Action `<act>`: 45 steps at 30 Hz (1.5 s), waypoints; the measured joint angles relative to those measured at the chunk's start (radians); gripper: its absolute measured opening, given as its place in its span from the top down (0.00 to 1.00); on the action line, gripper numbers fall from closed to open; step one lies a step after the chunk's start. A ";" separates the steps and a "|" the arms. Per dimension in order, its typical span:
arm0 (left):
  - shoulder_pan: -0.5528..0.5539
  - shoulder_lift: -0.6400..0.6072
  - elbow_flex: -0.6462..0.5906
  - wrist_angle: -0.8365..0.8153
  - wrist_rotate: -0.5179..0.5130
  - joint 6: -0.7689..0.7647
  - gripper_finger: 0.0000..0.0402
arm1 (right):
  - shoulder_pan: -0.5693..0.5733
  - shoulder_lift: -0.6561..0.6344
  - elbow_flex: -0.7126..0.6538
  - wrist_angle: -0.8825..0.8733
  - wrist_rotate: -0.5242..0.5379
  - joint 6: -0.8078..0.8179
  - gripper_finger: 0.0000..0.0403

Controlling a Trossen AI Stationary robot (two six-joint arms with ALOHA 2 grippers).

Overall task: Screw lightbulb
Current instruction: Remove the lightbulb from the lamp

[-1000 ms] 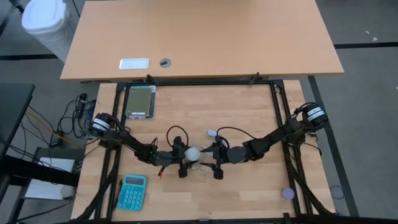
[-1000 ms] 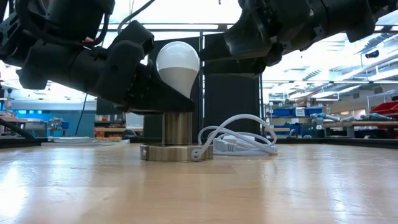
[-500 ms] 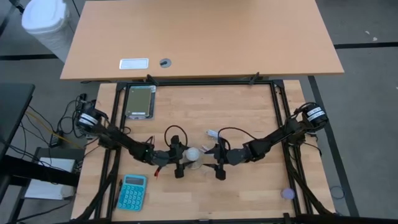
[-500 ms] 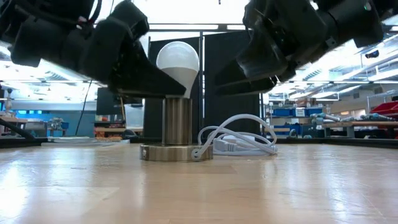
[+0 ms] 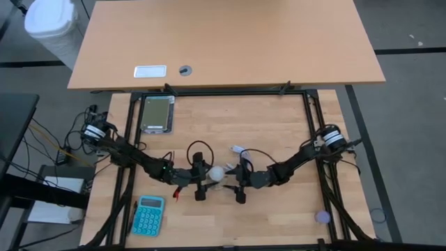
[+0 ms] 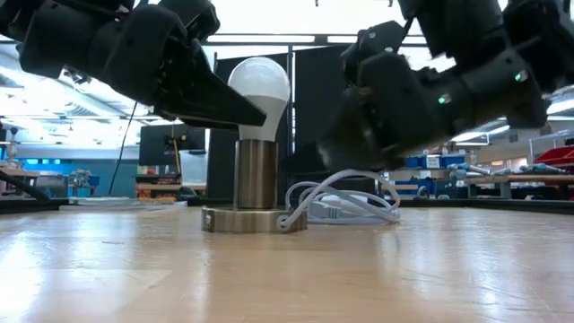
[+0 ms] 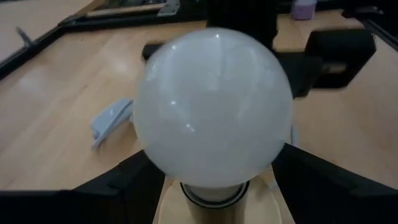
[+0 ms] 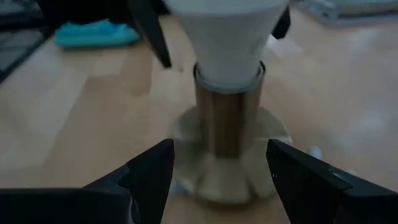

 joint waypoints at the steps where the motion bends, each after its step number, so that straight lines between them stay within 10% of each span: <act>1: 0.000 0.000 0.003 0.003 0.004 0.014 0.29 | -0.004 0.020 0.004 0.042 -0.002 -0.011 0.36; 31: -0.001 0.000 0.001 -0.010 0.029 0.051 0.29 | -0.048 0.130 0.080 0.134 -0.044 -0.032 0.60; 39: -0.006 0.000 0.001 -0.009 0.033 0.051 0.29 | -0.049 0.127 0.079 0.131 -0.073 -0.020 0.57; 45: -0.006 0.000 0.001 -0.005 0.036 0.051 0.29 | -0.066 0.126 0.079 0.131 -0.109 -0.012 0.36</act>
